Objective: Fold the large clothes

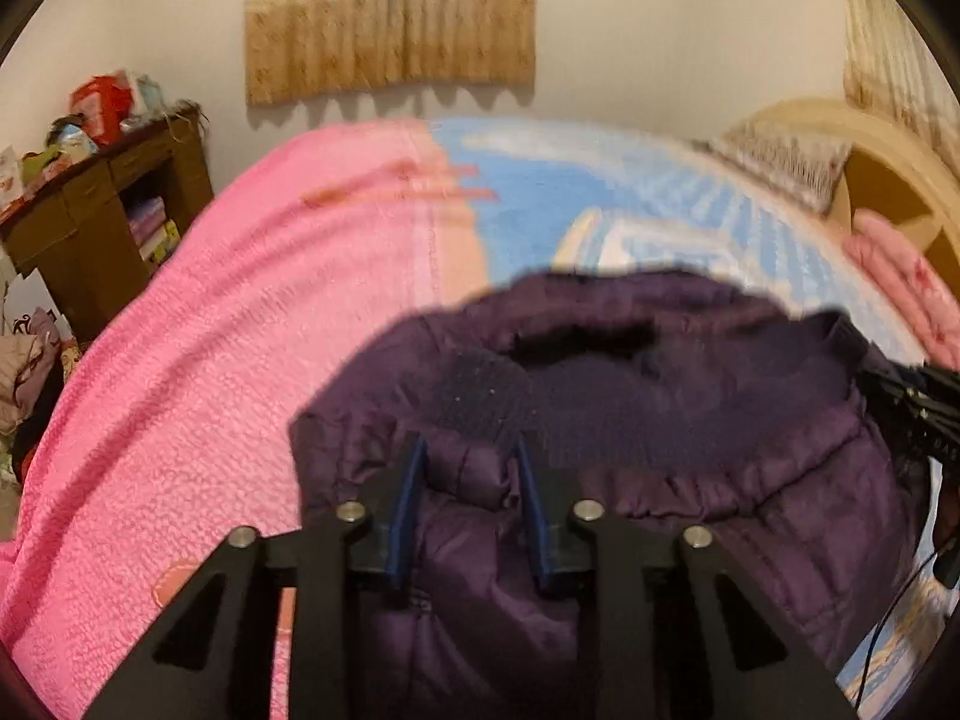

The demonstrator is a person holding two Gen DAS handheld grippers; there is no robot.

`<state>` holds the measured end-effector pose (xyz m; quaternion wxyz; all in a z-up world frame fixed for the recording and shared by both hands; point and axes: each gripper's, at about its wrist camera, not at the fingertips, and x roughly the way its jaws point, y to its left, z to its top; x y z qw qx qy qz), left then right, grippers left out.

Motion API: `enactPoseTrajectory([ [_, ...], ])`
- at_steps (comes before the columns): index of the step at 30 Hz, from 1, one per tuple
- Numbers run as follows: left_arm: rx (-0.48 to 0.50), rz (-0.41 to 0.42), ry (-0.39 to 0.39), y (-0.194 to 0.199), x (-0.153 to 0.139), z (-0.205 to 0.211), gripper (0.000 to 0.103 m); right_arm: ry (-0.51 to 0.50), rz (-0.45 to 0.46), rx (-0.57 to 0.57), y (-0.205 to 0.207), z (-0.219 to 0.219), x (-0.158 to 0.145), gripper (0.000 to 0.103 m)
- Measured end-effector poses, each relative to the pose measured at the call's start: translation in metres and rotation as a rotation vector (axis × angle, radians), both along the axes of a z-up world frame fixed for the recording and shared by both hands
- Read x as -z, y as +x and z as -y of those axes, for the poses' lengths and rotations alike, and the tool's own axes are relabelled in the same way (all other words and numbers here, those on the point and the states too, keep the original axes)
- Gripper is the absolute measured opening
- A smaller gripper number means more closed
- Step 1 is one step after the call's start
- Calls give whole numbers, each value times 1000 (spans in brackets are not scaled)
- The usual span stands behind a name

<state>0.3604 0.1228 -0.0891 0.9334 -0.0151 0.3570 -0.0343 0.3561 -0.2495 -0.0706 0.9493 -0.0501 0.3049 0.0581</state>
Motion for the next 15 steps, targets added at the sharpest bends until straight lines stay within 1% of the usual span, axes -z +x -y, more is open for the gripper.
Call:
enactPoseTrajectory([
  [2, -22, 84, -39, -17, -21, -9, 29, 20, 52, 4, -11, 4, -15, 23],
  [4, -27, 179, -105, -32, -40, -19, 26, 12, 107, 4, -19, 3, -30, 23],
  [5, -41, 223, -124, -37, -50, -23, 24, 9, 137, 8, -23, 2, -38, 23],
  [6, -48, 248, -139, -38, -56, -25, 21, 9, 158, 13, -22, 1, -44, 23],
  [7, -63, 282, -147, -38, -62, -27, 16, 10, 161, 17, -19, 0, -46, 23],
  [8, -96, 298, -106, -32, -64, -26, 0, 15, 157, 31, -11, 1, -46, 23],
  [9, -123, 295, -77, -25, -63, -26, 1, 25, 142, 45, 0, 2, -42, 23],
  [10, -131, 271, -89, -13, -58, -31, 1, 30, 124, 51, 9, 2, -38, 23],
  [11, -142, 230, -94, -2, -51, -35, 2, 29, 99, 60, 22, 2, -29, 23],
  [13, -191, 122, -65, 25, -25, -42, 1, 21, 47, 72, 42, 1, -7, 23],
  [14, -203, 84, -46, 31, -13, -42, 1, -1, 23, 78, 52, -3, 6, 23],
  [15, -211, 69, -47, 31, -8, -42, 1, -11, 11, 81, 56, -6, 14, 23],
])
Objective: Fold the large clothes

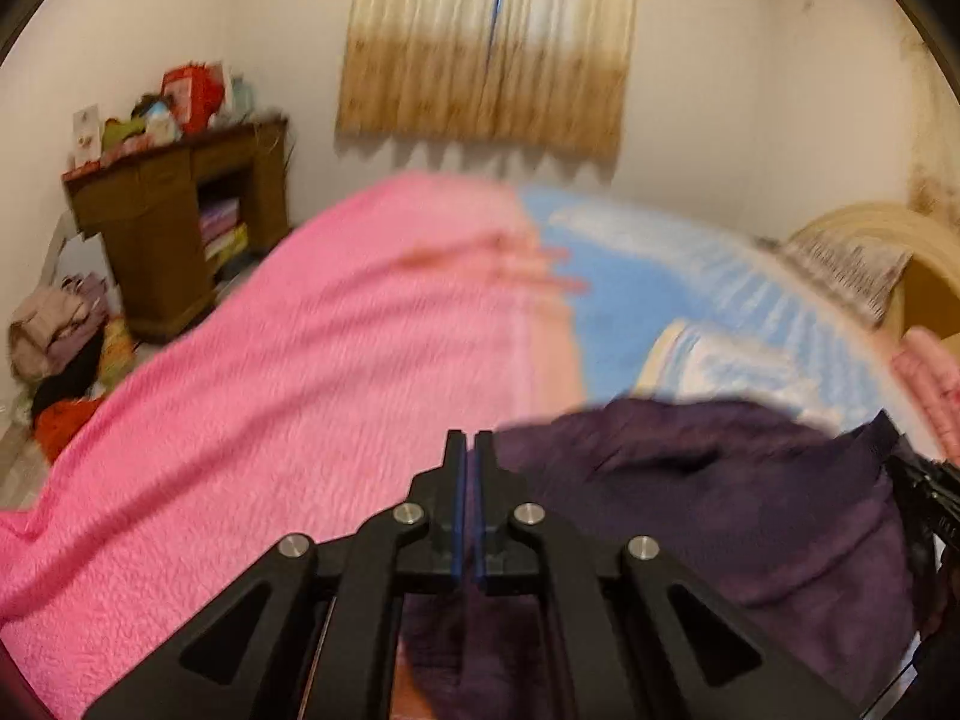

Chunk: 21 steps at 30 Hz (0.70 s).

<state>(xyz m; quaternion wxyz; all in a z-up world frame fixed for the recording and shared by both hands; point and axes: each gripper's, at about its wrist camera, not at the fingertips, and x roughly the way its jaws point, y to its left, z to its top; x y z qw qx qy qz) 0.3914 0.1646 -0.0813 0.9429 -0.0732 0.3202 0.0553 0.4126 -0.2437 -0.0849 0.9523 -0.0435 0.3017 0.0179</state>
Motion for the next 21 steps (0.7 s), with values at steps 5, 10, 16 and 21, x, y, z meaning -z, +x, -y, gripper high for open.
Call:
enactPoseTrajectory([
  [5, 113, 36, 37, -27, -17, 31, 3, -4, -38, 11, 11, 1, 25, 23],
  [10, 170, -18, 106, -27, -28, 57, 101, 31, -41, 10, 9, 6, 26, 23],
  [16, 128, -261, 66, 15, 15, 44, 74, 49, -13, -8, -2, 8, 27, 23],
  [21, 175, -204, 14, 6, 16, 42, 32, 80, 46, -7, -19, 11, 12, 23],
])
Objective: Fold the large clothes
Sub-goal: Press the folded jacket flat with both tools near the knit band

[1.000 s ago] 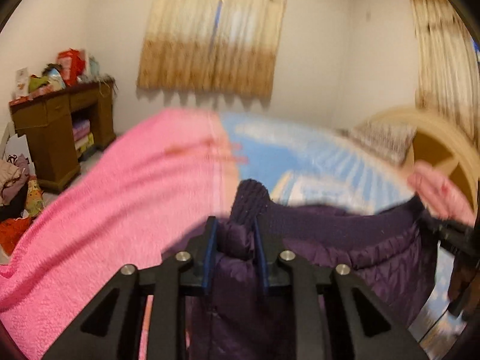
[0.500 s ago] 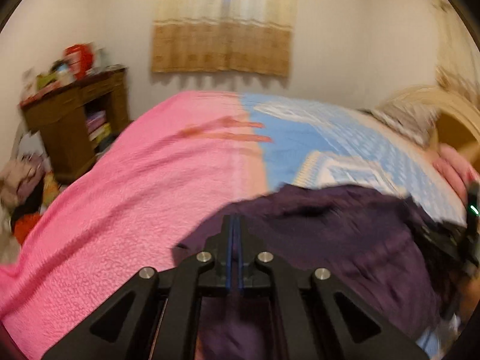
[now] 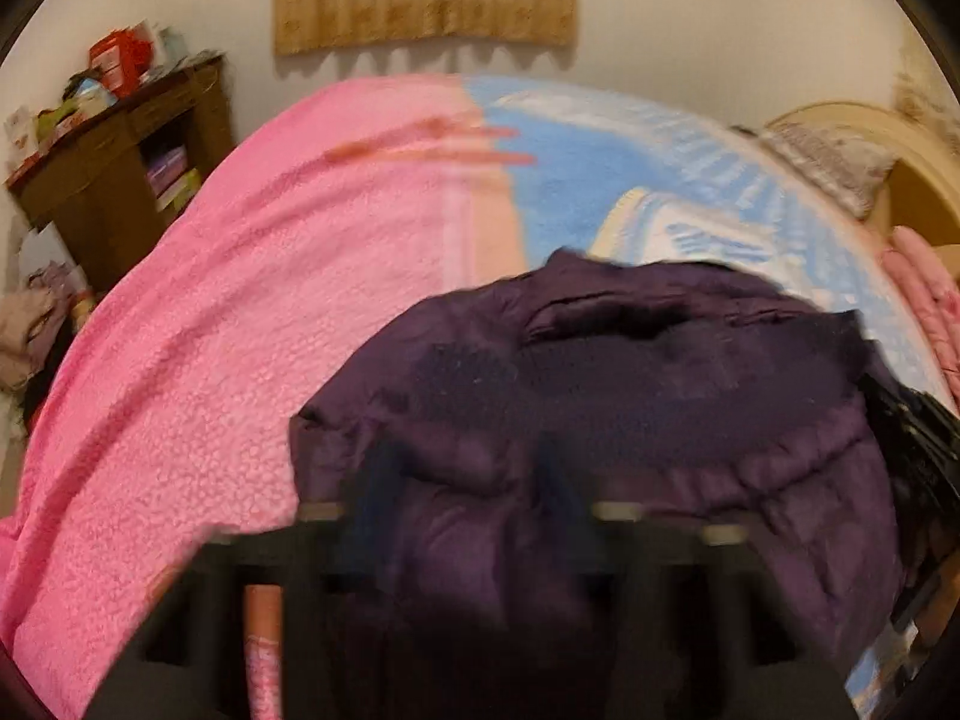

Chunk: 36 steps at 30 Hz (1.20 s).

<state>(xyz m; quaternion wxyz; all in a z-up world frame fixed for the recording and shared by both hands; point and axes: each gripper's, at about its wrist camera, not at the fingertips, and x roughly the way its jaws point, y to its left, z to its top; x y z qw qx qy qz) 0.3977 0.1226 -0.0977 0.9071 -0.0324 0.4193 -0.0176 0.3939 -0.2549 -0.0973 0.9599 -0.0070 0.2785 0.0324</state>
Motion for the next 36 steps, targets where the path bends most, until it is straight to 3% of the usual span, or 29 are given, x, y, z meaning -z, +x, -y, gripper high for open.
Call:
enactPoseTrajectory([
  [2, 2, 110, -4, -19, -22, 0, 29, 19, 57, 5, -11, 3, -16, 23],
  [5, 8, 336, -90, -53, -63, -11, 29, 12, 181, 23, -33, 3, -48, 22],
  [7, -9, 407, -116, -60, -75, -16, 29, 3, 209, 37, -30, 2, -60, 22],
  [9, -35, 401, -77, -45, -71, -14, 29, 4, 178, 58, -9, 2, -58, 22],
  [14, -161, 176, -3, 32, -2, -30, 30, -50, -27, 86, 54, -5, 1, 22],
  [19, -186, 148, 52, 35, 32, -23, 32, -37, -129, 85, 72, 2, 20, 23],
  [24, -185, 131, 100, 32, 30, -15, 37, -128, -180, 93, 80, -8, 31, 25],
  [28, -224, 174, 68, 20, 5, -25, 44, -118, -183, 90, 79, -9, 33, 25],
  [31, -255, 234, 17, -1, -22, -21, 57, -123, -181, 92, 78, -9, 33, 25],
  [33, -223, 284, -2, -17, -42, -6, 75, -110, -180, 89, 78, -8, 32, 27],
  [36, -123, 304, 12, -28, -49, 30, 92, -71, -175, 86, 77, -2, 31, 27],
])
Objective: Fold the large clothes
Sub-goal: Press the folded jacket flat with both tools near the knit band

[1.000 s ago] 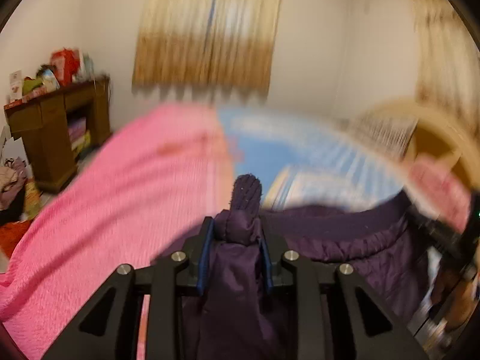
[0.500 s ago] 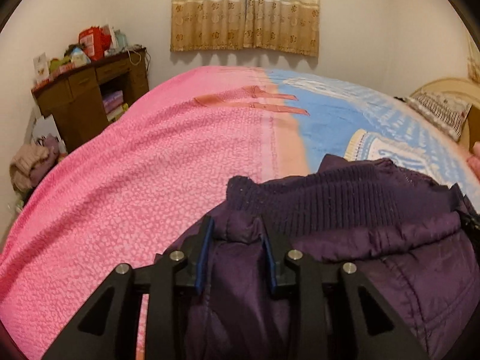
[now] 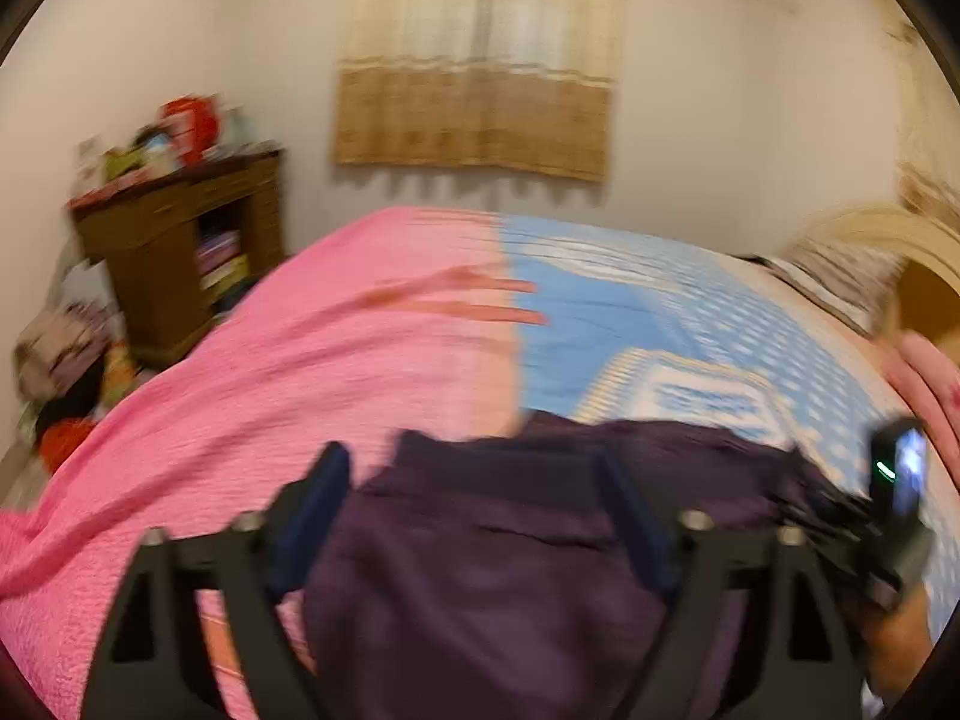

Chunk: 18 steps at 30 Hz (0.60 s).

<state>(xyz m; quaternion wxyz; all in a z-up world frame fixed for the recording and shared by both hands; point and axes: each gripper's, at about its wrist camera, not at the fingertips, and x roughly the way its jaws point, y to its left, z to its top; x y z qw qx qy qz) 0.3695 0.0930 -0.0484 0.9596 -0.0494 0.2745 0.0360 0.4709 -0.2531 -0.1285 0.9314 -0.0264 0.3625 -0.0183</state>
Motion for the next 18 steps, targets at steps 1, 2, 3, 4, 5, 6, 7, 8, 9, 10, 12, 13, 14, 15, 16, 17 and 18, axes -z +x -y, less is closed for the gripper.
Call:
enactPoseTrajectory([
  [1, 26, -16, 29, 0, 6, 14, 92, 12, 4, 0, 0, 1, 0, 27],
  [2, 32, -38, 69, 4, 16, 26, 92, 31, 9, -2, -1, 4, 0, 28],
  [3, 35, -60, 89, 7, 25, 31, 92, 49, 14, -3, -1, 6, -1, 28],
  [4, 31, -105, 113, 15, 41, 36, 92, 82, 23, -8, -3, 9, -1, 30],
  [5, 7, -161, 143, 25, 60, 37, 91, 114, 29, -13, -4, 13, -1, 33],
  [6, -3, -187, 142, 31, 71, 34, 91, 156, 33, -19, -5, 18, -1, 34],
  [7, -4, -194, 122, 36, 80, 30, 92, 170, 32, -19, -4, 20, -1, 35],
  [8, -3, -209, 103, 41, 83, 27, 92, 178, 28, -19, -2, 21, 0, 35],
  [9, -6, -215, 104, 42, 82, 27, 93, 173, 21, -17, 0, 20, 0, 35],
  [10, -8, -217, 112, 43, 82, 27, 94, 167, 17, -16, 1, 18, 0, 35],
  [12, -1, -240, 132, 47, 86, 29, 95, 147, 5, -12, 4, 14, 1, 36],
  [13, -9, -251, 128, 48, 87, 30, 96, 137, 0, -9, 5, 13, 1, 36],
  [14, -12, -254, 136, 48, 89, 33, 97, 129, -2, -7, 6, 11, 2, 36],
  [15, -13, -257, 144, 51, 89, 35, 98, 121, -4, -6, 7, 10, 2, 36],
  [16, -20, -261, 145, 52, 90, 36, 99, 117, -8, -6, 7, 9, 1, 36],
  [17, -22, -260, 152, 51, 90, 37, 99, 115, -18, -7, 7, 10, 0, 37],
  [18, -20, -259, 155, 51, 90, 37, 99, 113, -42, -5, 8, 10, -5, 38],
])
